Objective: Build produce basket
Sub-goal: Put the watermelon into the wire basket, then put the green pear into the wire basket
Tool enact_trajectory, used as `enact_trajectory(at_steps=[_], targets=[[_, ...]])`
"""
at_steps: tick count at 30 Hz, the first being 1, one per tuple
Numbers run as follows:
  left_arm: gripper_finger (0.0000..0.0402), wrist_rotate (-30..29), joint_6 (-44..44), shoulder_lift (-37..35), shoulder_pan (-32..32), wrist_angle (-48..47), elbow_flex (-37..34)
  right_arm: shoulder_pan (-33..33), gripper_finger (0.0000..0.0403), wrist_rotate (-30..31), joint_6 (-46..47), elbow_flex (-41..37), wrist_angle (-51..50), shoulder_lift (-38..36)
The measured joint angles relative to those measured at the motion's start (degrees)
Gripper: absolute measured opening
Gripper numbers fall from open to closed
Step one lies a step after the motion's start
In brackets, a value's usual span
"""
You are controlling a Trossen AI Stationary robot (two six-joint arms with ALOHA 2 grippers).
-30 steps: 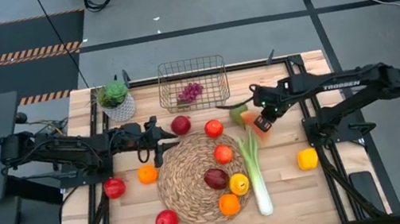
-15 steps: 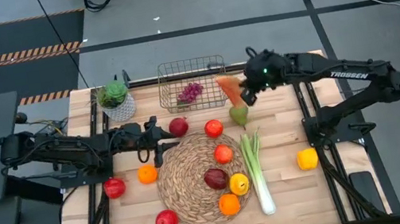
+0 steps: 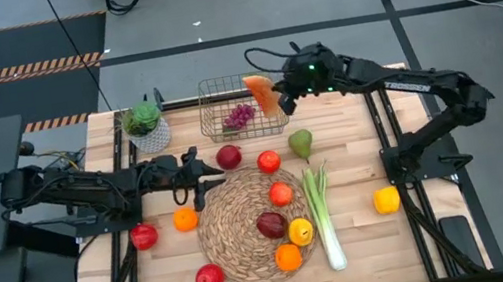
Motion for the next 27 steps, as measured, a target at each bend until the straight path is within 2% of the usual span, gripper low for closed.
enact_trajectory(at_steps=[9,14,20,27], targets=[[0.0125,0.0,0.0,0.0,0.0,-0.1,0.0,-1.5,0.0045,0.1,-3.7,0.0,6.4,5.1],[0.0125,-3.0,0.0,0.0,0.0,-0.1,0.0,-2.2,0.0068,0.4,-5.8,0.0,7.3,6.1],[0.0126,-3.4,0.0,0.1,0.0,0.1,0.0,-2.2,0.0129,0.4,-8.3,0.0,6.5,6.4],[0.0126,-3.4,-1.8,0.2,-0.1,-0.1,0.0,0.1,0.0209,0.4,-8.5,0.0,-0.3,2.5]])
